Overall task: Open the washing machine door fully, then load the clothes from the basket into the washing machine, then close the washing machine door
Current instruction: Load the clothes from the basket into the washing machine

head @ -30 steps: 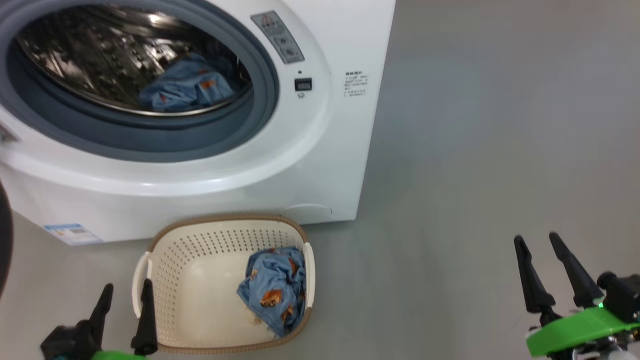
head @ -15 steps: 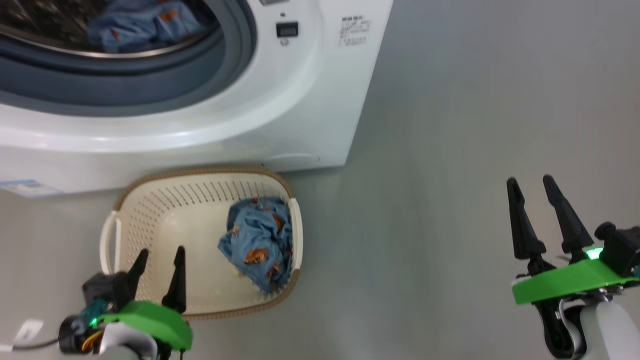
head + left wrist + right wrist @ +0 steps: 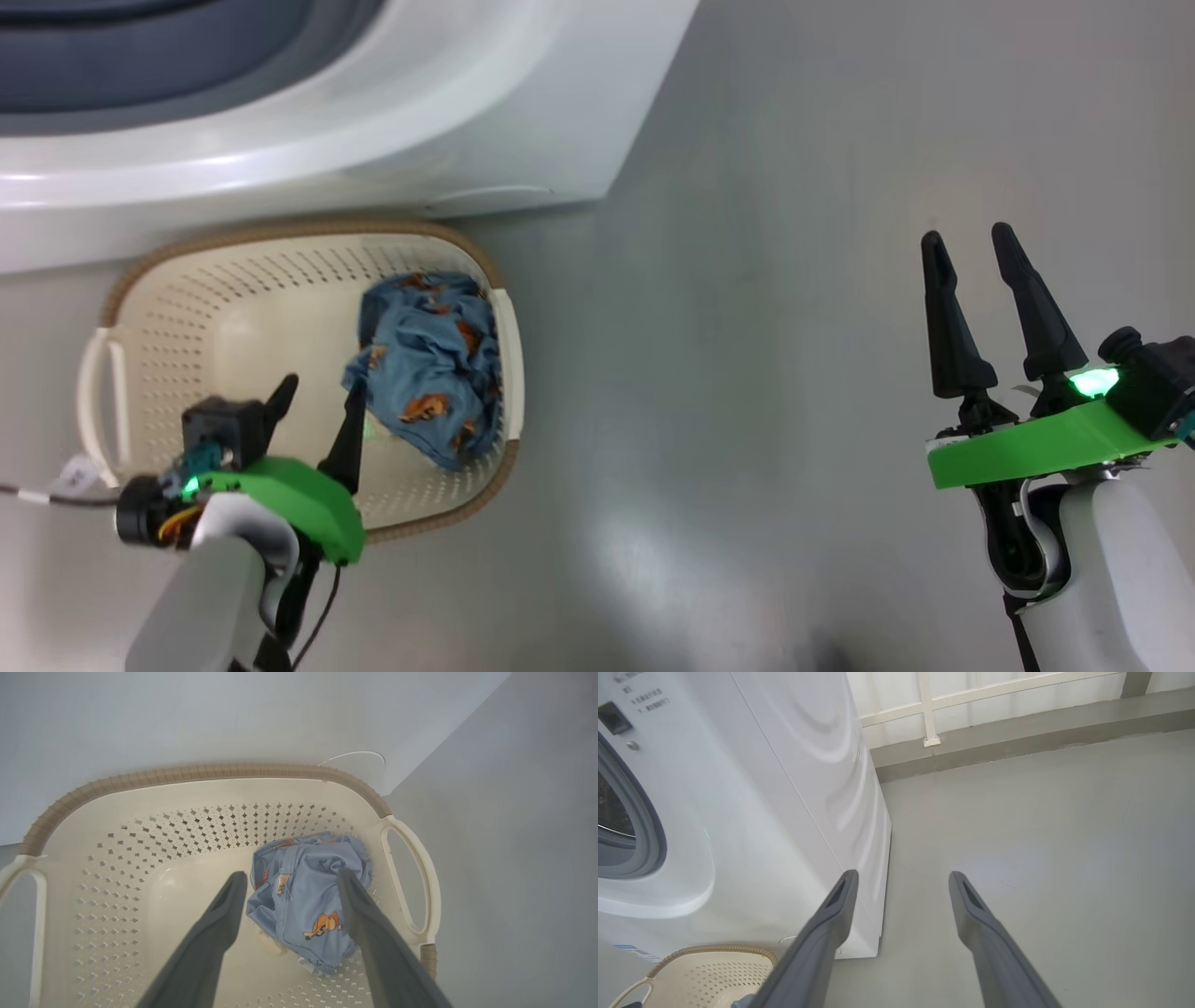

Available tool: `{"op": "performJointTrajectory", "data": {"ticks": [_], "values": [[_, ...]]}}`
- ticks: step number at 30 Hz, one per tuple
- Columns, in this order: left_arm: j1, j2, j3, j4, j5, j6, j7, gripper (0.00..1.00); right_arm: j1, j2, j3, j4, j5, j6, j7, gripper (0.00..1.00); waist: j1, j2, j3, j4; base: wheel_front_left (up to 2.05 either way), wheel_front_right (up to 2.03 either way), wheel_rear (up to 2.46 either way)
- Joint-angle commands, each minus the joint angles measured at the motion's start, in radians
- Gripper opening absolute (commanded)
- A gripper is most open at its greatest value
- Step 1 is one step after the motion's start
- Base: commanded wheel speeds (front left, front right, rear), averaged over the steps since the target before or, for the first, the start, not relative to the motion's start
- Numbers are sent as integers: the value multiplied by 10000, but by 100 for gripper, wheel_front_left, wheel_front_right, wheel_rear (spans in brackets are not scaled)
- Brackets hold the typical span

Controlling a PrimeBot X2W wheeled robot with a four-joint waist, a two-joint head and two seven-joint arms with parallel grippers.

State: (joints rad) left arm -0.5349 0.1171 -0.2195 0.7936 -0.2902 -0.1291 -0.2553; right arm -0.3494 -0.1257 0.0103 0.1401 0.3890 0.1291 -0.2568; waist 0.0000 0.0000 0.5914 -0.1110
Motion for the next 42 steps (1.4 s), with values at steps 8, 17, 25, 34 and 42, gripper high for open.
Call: {"op": "performJointTrajectory", "data": {"ticks": [8, 17, 25, 34, 42], "values": [[-1165, 682, -1277, 1201, -1091, -15, -65, 100, -202, 132, 304, -304, 72, 16, -49, 100, 0, 0, 1147, -745, 0, 0, 0], [-1945, 1134, -2789, 1995, -2414, -15, -65, 100, -325, 299, 478, -385, 95, 16, -49, 100, 0, 0, 1513, -1142, 0, 0, 0], [-2730, 1484, -3687, 2658, -3336, -15, -65, 100, -423, 418, 710, -524, 89, 16, -49, 100, 0, 0, 1880, -1415, 0, 0, 0], [-3476, 1747, -4858, 3395, -4294, -15, 109, 100, -569, 488, 1011, -628, 59, 16, -49, 100, 0, 0, 2253, -1688, 0, 0, 0], [-3747, 1981, -5778, 3377, -5272, -15, 567, 44, -636, 501, 1235, -733, 20, 16, -49, 100, 0, 0, 2399, -1867, 0, 0, 0]]}}
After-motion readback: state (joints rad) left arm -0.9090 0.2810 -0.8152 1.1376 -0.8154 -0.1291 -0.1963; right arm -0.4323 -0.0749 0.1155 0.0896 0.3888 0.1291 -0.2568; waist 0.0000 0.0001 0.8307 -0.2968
